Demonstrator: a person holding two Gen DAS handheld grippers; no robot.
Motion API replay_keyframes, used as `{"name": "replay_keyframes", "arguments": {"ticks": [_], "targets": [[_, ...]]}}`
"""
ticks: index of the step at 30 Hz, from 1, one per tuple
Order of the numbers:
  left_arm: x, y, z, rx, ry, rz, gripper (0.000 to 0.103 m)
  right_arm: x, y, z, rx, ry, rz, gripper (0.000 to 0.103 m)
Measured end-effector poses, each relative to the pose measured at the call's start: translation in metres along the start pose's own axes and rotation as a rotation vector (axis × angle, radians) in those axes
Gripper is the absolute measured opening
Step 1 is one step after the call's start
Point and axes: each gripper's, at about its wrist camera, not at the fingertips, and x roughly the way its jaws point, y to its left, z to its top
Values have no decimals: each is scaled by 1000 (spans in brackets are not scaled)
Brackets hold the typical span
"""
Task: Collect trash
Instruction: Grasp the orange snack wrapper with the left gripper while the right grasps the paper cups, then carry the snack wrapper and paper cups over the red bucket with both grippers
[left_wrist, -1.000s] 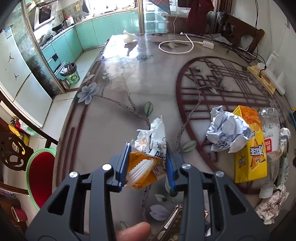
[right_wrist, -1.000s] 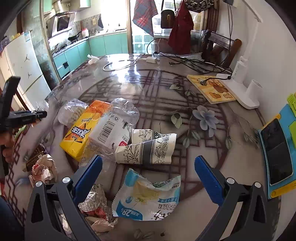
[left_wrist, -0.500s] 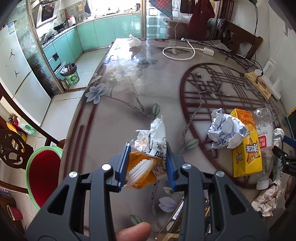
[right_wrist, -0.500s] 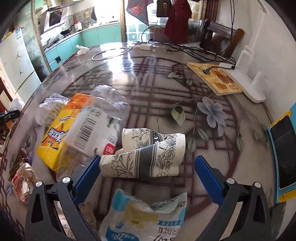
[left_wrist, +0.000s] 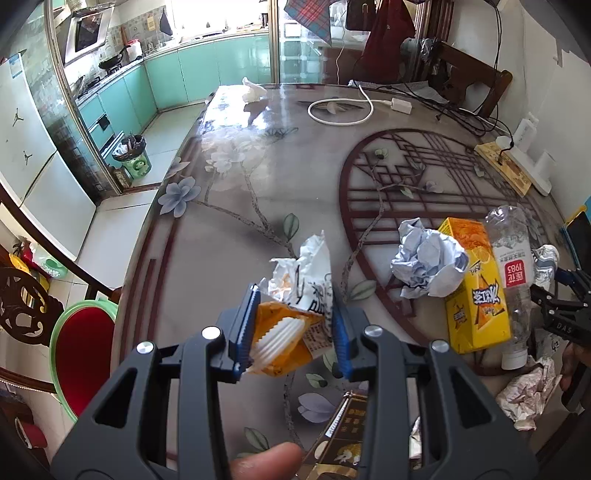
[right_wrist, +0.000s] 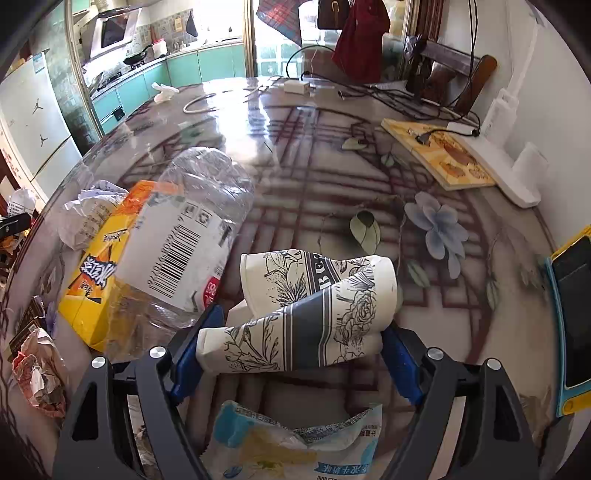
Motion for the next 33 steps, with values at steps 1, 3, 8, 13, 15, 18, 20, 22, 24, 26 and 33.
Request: {"name": "replay_keyframes", "arguments": {"ticks": [1,3,8,13,15,18,20,22,24,26,33], "targets": [[-3,0,0,1,-7,-2,35,-4,1,2,-3,-12,-8,79],[-7,0,0,-4,-18,-8,35,-15,4,4,-11,-48,-24,79],[-26,1,-1,-25,-54,-21,35,-45,14,8,-38,-125,-54,79],[-51,1,-8,-17,-111,-4,35,-76,30,6,-44,-206,-42,79],[-61,1,-12,-10,-131,5,35,-87,38,4,-43,-224,-22,79],[-78,6,-18,-18,-162,6,35,-103,55,-1,-56,-246,6,79],[-90,11,-21,-25,-186,12,35,-113,68,-3,-78,-263,28,79],[-104,20,-25,-42,-213,17,36,-124,81,-5,-93,-280,54,79],[-118,32,-29,-76,-239,15,36,-134,97,-5,-112,-294,77,79],[-130,45,-33,-112,-262,18,36,-142,111,-5,-121,-301,102,79],[-159,93,-54,-193,-312,93,36,-153,161,-1,-145,-301,192,79]]}}
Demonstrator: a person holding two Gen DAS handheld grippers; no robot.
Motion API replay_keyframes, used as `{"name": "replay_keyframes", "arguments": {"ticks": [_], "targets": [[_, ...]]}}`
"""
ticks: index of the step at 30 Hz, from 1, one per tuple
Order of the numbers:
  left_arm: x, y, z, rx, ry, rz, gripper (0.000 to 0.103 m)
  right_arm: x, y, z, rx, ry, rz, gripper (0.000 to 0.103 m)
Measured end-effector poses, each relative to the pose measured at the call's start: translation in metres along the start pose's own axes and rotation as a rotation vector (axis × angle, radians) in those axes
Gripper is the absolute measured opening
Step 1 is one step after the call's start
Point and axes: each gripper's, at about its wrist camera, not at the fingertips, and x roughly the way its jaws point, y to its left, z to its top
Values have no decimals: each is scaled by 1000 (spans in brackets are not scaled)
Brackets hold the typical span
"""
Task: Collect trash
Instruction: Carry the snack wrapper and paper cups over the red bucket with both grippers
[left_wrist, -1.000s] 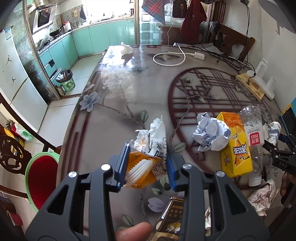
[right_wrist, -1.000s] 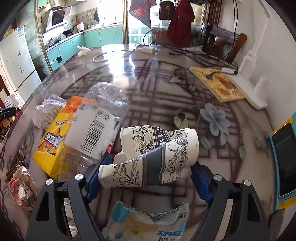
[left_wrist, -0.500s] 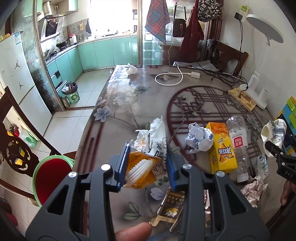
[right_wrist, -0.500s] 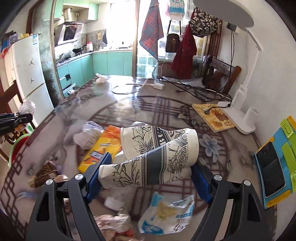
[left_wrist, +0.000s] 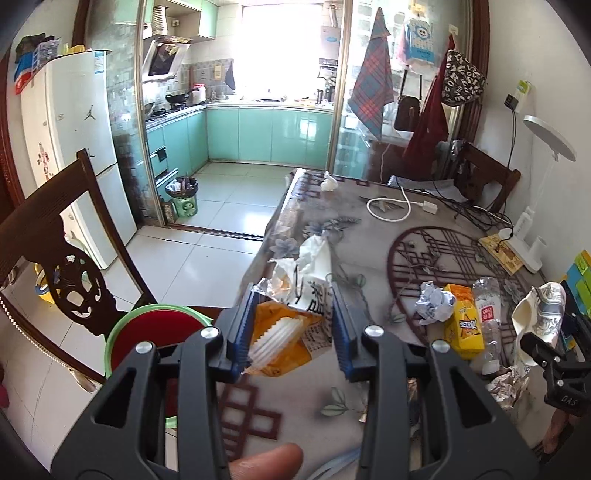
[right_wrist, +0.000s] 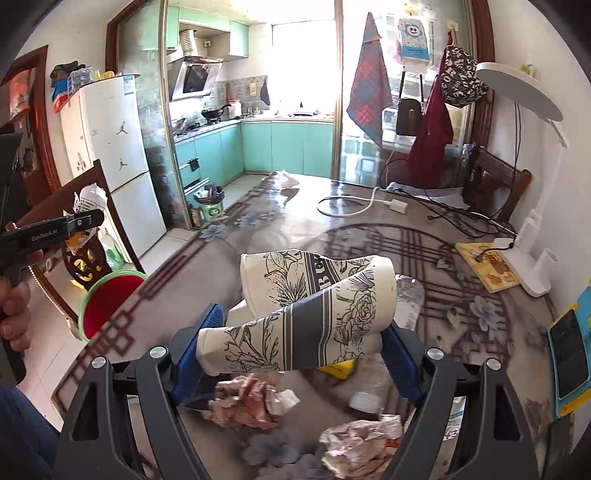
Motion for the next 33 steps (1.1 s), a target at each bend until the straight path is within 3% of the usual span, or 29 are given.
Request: {"name": "replay_keyframes", "arguments": {"ticks": [17,27,33], "targets": [[29,128,-23,-190,118,175,36,46,124,29,-127,32,159,79],[53,165,-23,-184,167,257,36,77,172,34,-182,69,209,79],[74,185,-31,-212,236,277,42,89,190,38,-204,76,221,79]]}}
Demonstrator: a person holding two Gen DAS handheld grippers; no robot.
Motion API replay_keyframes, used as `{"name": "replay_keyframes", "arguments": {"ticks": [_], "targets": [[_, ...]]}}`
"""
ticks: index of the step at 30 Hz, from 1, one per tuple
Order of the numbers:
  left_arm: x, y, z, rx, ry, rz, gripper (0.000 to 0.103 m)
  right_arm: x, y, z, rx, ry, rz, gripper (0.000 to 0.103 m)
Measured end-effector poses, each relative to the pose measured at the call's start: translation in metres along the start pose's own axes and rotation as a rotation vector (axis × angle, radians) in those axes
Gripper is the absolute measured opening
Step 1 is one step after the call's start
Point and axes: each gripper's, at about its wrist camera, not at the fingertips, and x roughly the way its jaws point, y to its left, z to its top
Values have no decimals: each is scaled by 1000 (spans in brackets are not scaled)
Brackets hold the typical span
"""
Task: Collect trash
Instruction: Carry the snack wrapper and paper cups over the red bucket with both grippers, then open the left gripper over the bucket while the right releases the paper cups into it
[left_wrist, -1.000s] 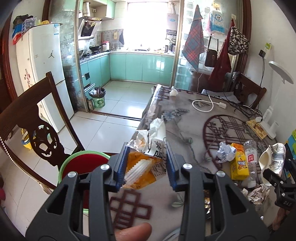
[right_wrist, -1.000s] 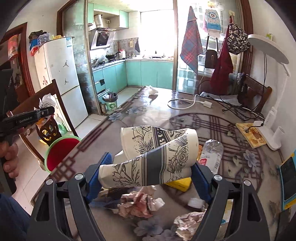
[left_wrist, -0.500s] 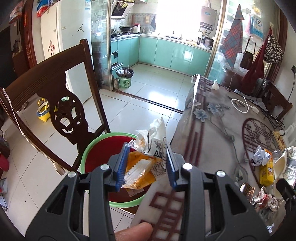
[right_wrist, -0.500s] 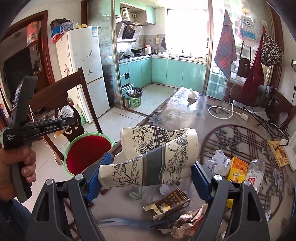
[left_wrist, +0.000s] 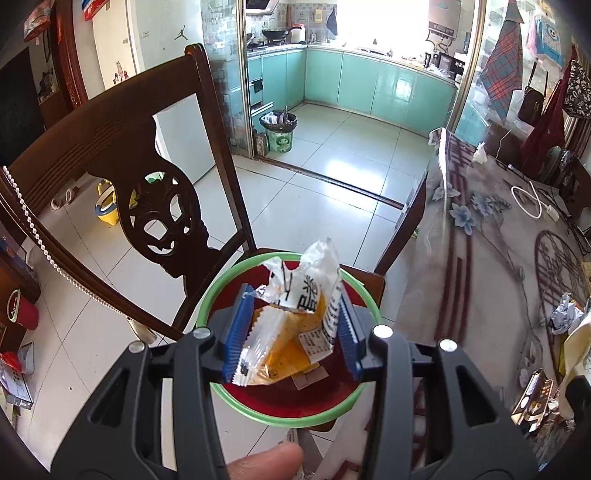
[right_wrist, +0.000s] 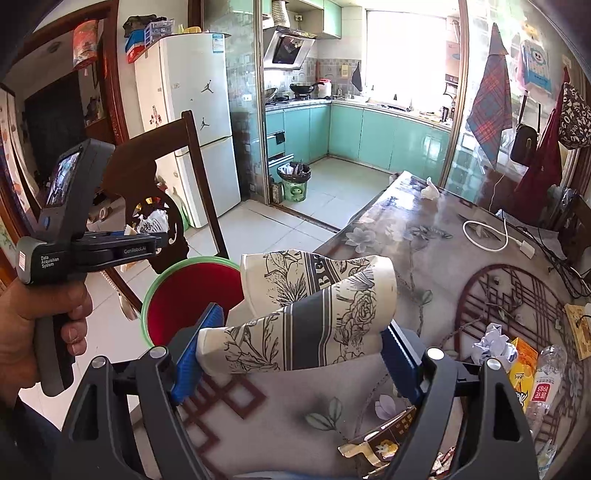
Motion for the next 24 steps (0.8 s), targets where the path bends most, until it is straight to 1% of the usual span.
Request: {"name": "replay_keyframes", "arguments": {"ticks": [6,7,8,9,10,17,20,24], "targets": [[13,7,4,-6,27,5,43,8,12,5,-17,5,8,79],[13,9,6,-12,28,1,45,9,14,6,-20,7,10,79],[13,11,8,-23,30,-12,59,10,16,7,-22,10,11,79],[11,12,9,-37,31,-30,71,11,17,7,-26,10,12,79],[8,14,10,-53,21,-40,88,11,18,7,-29,10,12,79],[-13,17,19,-65,-45,-40,88,16,27,10,-43,15,17,79],[-26,28,26,-102,-88,-11,88,20,33,12,-53,12,30,79],[-47,53,35,-181,-153,15,90,27,49,18,-81,9,50,79]]}}
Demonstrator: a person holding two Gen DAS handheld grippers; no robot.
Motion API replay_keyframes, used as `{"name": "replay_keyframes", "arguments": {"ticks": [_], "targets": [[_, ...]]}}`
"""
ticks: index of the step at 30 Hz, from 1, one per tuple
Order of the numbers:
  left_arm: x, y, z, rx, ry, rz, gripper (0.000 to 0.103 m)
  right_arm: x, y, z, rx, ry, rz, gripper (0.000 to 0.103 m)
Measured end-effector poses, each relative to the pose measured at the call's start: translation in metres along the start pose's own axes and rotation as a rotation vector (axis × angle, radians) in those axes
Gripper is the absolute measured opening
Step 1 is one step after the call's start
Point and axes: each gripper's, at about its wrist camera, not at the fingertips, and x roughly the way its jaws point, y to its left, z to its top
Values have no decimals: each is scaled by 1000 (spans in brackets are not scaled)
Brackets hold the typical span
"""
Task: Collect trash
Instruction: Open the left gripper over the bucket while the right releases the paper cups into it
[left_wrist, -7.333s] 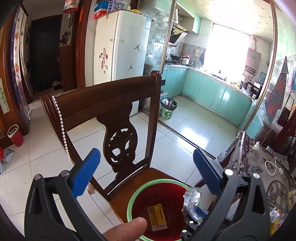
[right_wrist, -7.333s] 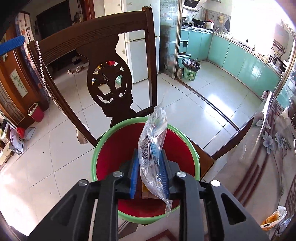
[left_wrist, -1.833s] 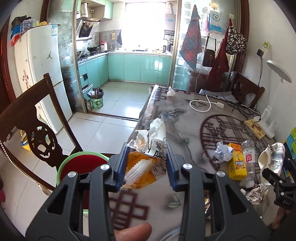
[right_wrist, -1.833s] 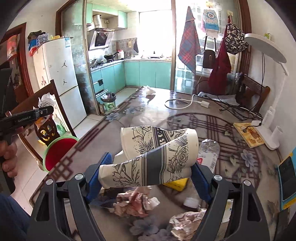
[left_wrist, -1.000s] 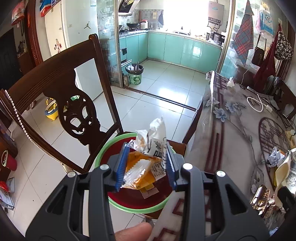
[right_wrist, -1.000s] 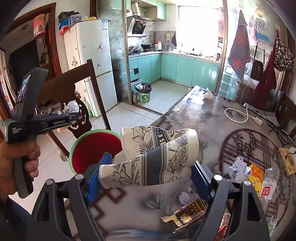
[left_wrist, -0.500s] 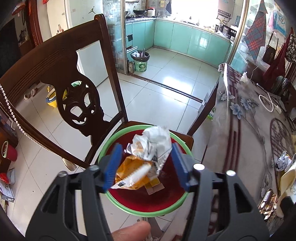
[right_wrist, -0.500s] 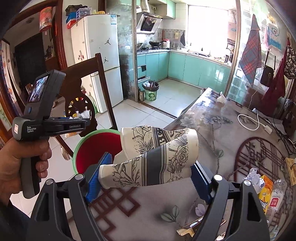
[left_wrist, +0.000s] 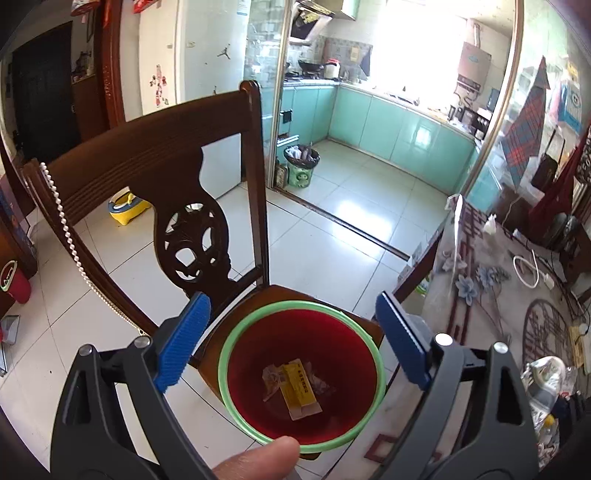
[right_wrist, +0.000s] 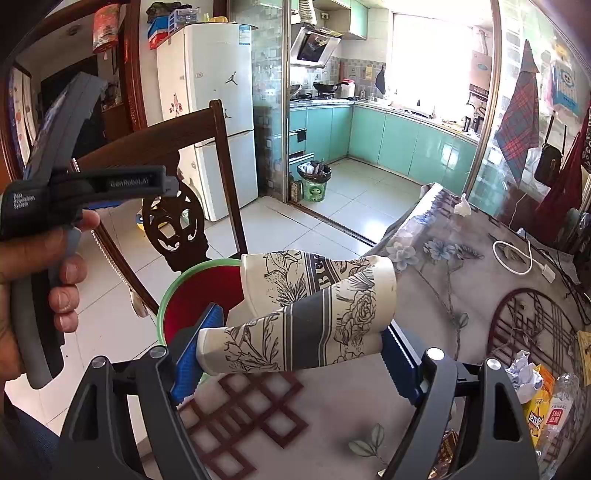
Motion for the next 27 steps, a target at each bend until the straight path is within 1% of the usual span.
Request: {"name": "replay_keyframes", "arguments": {"ticks": [4,6,10,15,18,21,24,25,27], "targets": [[-11,19,9,-63,-35,10,93,15,21,6,-36,7,24,79],[-14,25,11,-79,-43,11,94,24,30,9,-47,17,32,79],[-20,30,13,-91,-64,18,98,46,51,16,-76,32,51,79],[-26,38,18,-116,-84,37,98,78,72,19,-90,69,81,79],[-33,45,22,-139,-109,52,98,99,84,20,-94,89,88,79],[-37,52,24,-160,-128,66,98,117,91,20,-92,113,105,79],[-38,59,25,-187,-127,74,98,127,94,17,-96,128,113,79],[-37,59,25,-190,-126,76,98,130,95,17,-95,131,117,80],[-37,59,25,-192,-126,74,98,132,96,17,-97,128,113,85]]}}
